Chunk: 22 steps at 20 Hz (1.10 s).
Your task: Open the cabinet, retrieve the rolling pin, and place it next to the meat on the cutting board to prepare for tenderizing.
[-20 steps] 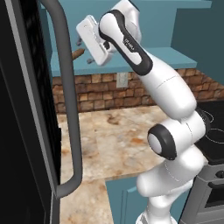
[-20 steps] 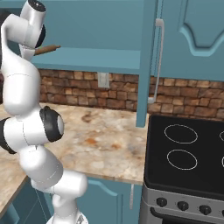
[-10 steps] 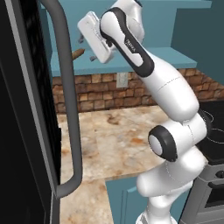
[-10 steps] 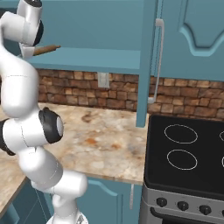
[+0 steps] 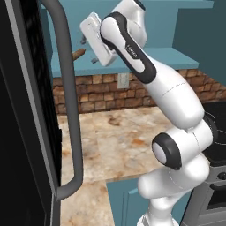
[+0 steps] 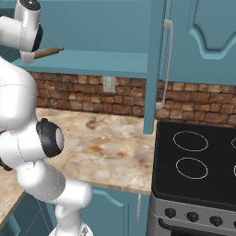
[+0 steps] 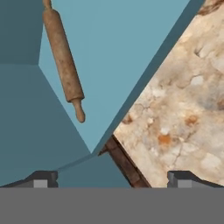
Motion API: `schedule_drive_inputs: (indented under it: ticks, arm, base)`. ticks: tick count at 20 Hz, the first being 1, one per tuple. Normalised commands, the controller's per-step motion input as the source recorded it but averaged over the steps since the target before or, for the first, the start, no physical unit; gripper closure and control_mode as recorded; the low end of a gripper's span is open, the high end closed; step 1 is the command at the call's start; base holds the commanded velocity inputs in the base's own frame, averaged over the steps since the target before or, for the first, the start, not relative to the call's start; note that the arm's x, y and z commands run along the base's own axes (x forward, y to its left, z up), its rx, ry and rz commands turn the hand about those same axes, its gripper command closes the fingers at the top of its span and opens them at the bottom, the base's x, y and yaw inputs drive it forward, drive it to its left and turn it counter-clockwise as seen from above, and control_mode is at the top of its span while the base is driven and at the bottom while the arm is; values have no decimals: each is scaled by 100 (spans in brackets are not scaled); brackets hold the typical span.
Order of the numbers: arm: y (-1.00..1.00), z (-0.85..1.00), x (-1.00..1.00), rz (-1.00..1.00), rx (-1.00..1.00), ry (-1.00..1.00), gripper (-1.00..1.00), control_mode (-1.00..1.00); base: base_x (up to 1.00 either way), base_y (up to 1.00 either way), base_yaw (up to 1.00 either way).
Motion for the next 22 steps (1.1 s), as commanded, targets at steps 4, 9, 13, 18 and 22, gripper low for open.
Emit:
schedule_drive_inputs:
  ticks: [4, 9, 13, 18, 22]
  arm:
    - [0, -8, 7, 0, -7, 0, -100, -100]
    - [0, -1, 15, 0, -11, -1, -100, -100]
    - [5, 0, 21, 0, -13, -4, -100, -100]
    - [16, 0, 24, 1, -16, -1, -100, -100]
    - [22, 0, 20, 3, -15, 0, -100, -100]
  base:
    - [0, 0, 0]
    - [0, 0, 0]
    - [0, 0, 0]
    - [0, 0, 0]
    - [0, 0, 0]
